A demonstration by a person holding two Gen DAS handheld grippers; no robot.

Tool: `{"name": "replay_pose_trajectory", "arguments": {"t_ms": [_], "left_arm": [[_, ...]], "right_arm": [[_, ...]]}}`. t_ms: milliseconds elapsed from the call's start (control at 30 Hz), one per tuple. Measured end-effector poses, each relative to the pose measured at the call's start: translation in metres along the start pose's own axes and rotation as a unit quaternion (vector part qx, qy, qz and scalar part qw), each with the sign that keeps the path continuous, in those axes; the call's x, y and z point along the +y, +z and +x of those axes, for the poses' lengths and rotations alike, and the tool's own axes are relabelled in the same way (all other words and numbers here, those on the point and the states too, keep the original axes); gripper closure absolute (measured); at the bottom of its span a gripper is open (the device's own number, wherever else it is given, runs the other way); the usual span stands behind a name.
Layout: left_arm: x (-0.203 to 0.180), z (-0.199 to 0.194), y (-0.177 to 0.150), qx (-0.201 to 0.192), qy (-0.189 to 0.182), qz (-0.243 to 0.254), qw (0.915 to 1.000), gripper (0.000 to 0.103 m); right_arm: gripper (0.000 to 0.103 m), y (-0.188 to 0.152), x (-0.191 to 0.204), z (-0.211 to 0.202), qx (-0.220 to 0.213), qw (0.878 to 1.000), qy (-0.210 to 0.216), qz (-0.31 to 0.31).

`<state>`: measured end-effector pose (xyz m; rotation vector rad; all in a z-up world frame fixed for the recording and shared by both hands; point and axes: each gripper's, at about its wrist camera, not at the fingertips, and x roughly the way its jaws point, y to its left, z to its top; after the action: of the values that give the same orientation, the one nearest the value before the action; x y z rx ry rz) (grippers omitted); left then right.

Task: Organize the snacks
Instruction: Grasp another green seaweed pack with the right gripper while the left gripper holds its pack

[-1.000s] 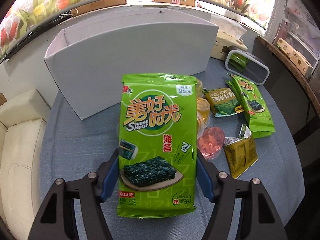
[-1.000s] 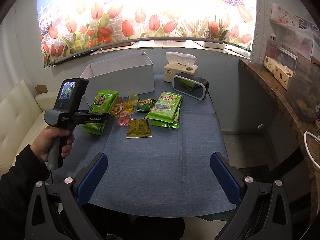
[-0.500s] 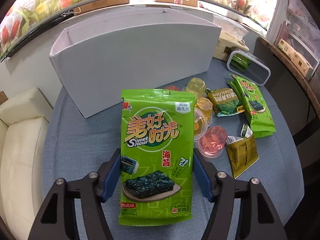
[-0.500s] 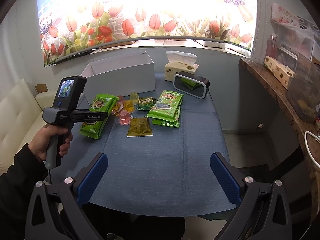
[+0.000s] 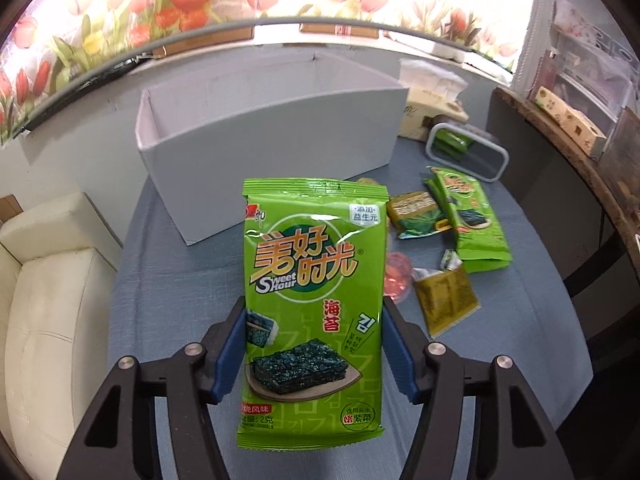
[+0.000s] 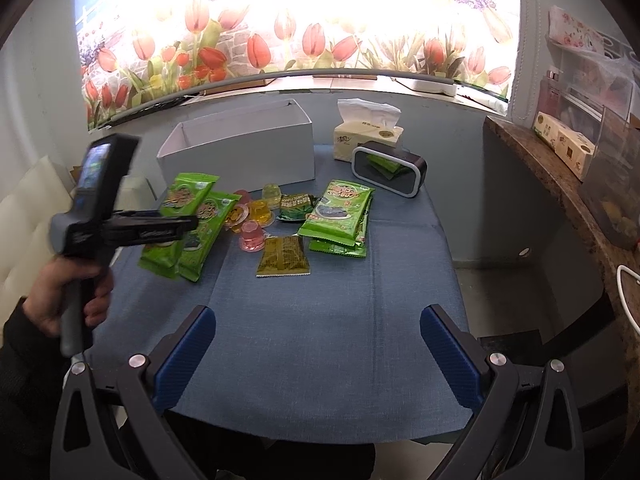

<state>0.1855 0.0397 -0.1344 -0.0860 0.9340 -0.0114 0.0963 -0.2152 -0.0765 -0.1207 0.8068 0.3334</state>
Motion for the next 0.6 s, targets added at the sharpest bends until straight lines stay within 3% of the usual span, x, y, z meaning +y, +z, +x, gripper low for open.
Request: {"name": "replay_pose_trajectory", "arguments": {"t_ms": [200,433,600], "left_arm": [[0.004,-0.047,-0.018,-0.024,-0.013,-0.021,0.9994,0.036],[0.014,-0.074,-0.034,-0.037,-0.021,-0.031,0.9986,0.036],[0.023,-0.074,-0.037,-0.034,-0.027,-0.040,0.9983,0.036]], "right_arm": [[0.000,0.032,-0.010,0.057,-0.002,1.000,-0.002,0.018],[0.000,0.072,-0.015,0.152,0.040,0.998,-0.010,0.046],[0.021,0.089,-0.008,0.204,0.080,0.995,-0.047,0.024]]}}
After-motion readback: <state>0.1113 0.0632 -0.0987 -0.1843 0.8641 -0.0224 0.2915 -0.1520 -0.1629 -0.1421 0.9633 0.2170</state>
